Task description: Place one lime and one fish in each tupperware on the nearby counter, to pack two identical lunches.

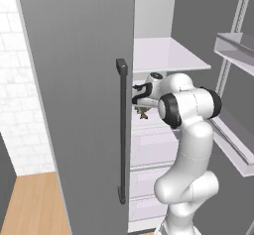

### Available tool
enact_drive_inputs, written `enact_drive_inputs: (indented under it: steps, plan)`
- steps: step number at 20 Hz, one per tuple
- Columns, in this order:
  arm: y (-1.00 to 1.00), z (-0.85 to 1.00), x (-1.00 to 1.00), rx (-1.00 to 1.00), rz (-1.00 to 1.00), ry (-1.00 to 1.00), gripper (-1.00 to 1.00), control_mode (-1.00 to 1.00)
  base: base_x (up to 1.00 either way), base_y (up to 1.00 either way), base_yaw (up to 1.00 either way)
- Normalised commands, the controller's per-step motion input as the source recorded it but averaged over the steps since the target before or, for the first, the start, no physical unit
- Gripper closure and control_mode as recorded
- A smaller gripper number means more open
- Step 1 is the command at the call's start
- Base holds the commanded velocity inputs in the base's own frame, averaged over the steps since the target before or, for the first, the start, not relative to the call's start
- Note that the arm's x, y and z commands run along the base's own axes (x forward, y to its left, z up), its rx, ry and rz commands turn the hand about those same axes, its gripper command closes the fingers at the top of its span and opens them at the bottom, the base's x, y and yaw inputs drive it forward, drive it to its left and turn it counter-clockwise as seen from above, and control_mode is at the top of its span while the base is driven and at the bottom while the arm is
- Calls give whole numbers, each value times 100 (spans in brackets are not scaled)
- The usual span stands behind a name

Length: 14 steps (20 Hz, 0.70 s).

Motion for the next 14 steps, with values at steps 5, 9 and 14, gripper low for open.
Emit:
enact_drive_inputs:
  steps: [5, 9, 14]
  plan:
    - [-14, 0, -46, 0, 0, 0, 100, -100, 0, 0, 0]
    - [-5, 0, -67, 0, 0, 0, 100, -100, 0, 0, 0]
    - [0, 5, -68, 0, 0, 0, 100, -100, 0, 0, 0]
